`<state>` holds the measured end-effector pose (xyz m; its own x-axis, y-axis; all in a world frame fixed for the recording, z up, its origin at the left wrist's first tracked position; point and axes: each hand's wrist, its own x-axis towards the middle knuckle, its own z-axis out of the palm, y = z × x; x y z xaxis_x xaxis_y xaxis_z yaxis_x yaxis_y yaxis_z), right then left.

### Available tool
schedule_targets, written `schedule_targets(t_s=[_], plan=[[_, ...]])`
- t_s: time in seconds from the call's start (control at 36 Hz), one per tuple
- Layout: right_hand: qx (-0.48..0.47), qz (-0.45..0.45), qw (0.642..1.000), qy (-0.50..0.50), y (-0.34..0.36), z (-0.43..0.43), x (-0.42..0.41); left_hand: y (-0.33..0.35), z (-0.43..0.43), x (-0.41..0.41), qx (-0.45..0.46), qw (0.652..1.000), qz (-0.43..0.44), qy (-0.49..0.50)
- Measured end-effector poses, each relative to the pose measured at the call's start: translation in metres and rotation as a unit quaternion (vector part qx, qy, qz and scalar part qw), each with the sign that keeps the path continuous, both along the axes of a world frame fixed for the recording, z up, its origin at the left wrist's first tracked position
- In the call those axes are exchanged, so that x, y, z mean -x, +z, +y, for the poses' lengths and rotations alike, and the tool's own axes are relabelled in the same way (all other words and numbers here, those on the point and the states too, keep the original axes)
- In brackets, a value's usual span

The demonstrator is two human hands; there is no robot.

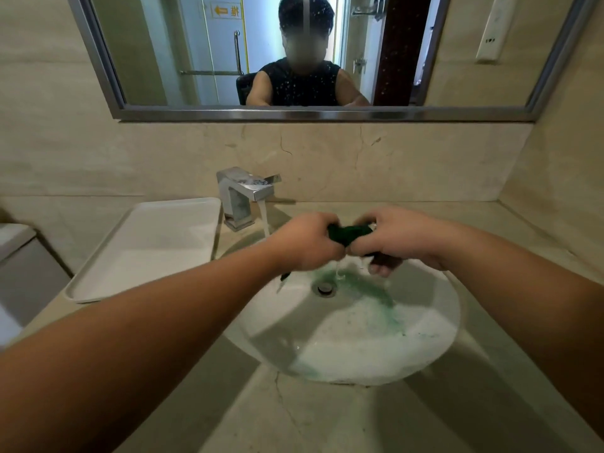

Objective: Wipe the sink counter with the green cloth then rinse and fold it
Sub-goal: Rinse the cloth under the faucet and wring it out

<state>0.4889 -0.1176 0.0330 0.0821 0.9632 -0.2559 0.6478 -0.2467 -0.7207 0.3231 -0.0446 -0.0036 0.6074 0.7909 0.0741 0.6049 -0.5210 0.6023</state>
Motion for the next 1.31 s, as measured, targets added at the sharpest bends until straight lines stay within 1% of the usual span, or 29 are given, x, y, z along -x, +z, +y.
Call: schedule_targets(t_s=[0.03,0.08,0.14,0.19,0.22,0.25,0.31,0.36,0.39,0.42,0.44,0.5,0.58,0.64,0.69,0.75,0.78,0.83,0.89,0.94,1.0,1.06,1.11,1.17,1.19,1.25,1.28,1.31], plan=[[-0.056,-0.024,0.998,-0.003,0.001,-0.002,0.004,0.003,0.005,0.005,0.088,0.995,-0.036,0.016],[-0.176,-0.115,0.978,0.007,0.001,-0.006,0.01,0.006,0.014,0.015,0.231,0.965,-0.12,0.032],[-0.282,-0.198,0.938,0.046,-0.005,-0.01,0.011,0.011,0.022,0.024,0.349,0.917,-0.192,0.028],[-0.324,-0.262,0.904,0.096,-0.015,-0.015,0.008,0.019,0.025,0.031,0.459,0.862,-0.216,-0.007],[-0.333,-0.31,0.884,0.109,-0.02,-0.016,0.006,0.022,0.026,0.034,0.501,0.839,-0.21,-0.038],[-0.357,-0.368,0.851,0.112,-0.024,-0.016,0.004,0.026,0.026,0.036,0.532,0.82,-0.196,-0.072],[-0.44,-0.461,0.762,0.112,-0.027,-0.015,0.0,0.031,0.023,0.036,0.572,0.794,-0.154,-0.137],[-0.519,-0.49,0.687,0.136,-0.025,-0.011,0.001,0.033,0.017,0.032,0.588,0.783,-0.102,-0.176],[-0.548,-0.489,0.662,0.151,-0.025,-0.009,0.002,0.034,0.013,0.028,0.587,0.783,-0.075,-0.19],[-0.563,-0.484,0.649,0.162,-0.025,-0.007,0.003,0.034,0.01,0.025,0.58,0.788,-0.05,-0.201],[-0.564,-0.48,0.651,0.169,-0.024,-0.005,0.005,0.034,0.008,0.023,0.565,0.798,-0.028,-0.205],[-0.526,-0.481,0.68,0.172,-0.023,-0.004,0.006,0.034,0.005,0.02,0.51,0.838,0.005,-0.192],[-0.428,-0.503,0.734,0.159,-0.021,-0.002,0.011,0.032,-0.001,0.016,0.394,0.908,0.05,-0.136],[-0.331,-0.535,0.767,0.128,-0.018,0.001,0.017,0.03,-0.009,0.011,0.304,0.947,0.068,-0.084],[-0.244,-0.545,0.795,0.109,-0.018,0.004,0.022,0.026,-0.015,0.003,0.207,0.974,0.086,-0.031],[-0.202,-0.536,0.814,0.098,-0.019,0.007,0.025,0.022,-0.018,-0.004,0.084,0.987,0.139,-0.004],[-0.18,-0.527,0.826,0.091,-0.021,0.008,0.026,0.02,-0.019,-0.006,0.017,0.985,0.17,-0.004],[-0.122,-0.494,0.857,0.083,-0.023,0.012,0.028,0.014,-0.019,-0.007,-0.095,0.971,0.216,-0.03],[-0.076,-0.464,0.877,0.096,-0.025,0.015,0.031,0.01,-0.018,-0.004,-0.17,0.954,0.243,-0.052],[-0.048,-0.435,0.892,0.115,-0.027,0.017,0.031,0.005,-0.017,-0.001,-0.226,0.939,0.253,-0.058],[-0.03,-0.384,0.913,0.133,-0.029,0.019,0.028,-0.002,-0.016,0.003,-0.274,0.93,0.237,-0.053],[-0.018,-0.288,0.947,0.14,-0.031,0.019,0.026,-0.008,-0.016,0.007,-0.321,0.923,0.206,-0.053],[0.004,-0.183,0.976,0.121,-0.031,0.016,0.023,-0.014,-0.014,0.013,-0.355,0.915,0.181,-0.069],[0.043,-0.117,0.987,0.102,-0.029,0.014,0.021,-0.021,-0.01,0.02,-0.39,0.901,0.149,-0.116],[0.07,-0.094,0.988,0.098,-0.028,0.013,0.02,-0.024,-0.007,0.022,-0.416,0.887,0.14,-0.141],[0.108,-0.047,0.989,0.087,-0.026,0.012,0.017,-0.03,-0.001,0.024,-0.458,0.867,0.135,-0.144],[0.108,-0.024,0.991,0.074,-0.025,0.012,0.016,-0.03,0.0,0.024,-0.451,0.874,0.131,-0.124],[0.095,0.0,0.994,0.055,-0.023,0.01,0.016,-0.028,-0.002,0.022,-0.429,0.89,0.121,-0.094]])
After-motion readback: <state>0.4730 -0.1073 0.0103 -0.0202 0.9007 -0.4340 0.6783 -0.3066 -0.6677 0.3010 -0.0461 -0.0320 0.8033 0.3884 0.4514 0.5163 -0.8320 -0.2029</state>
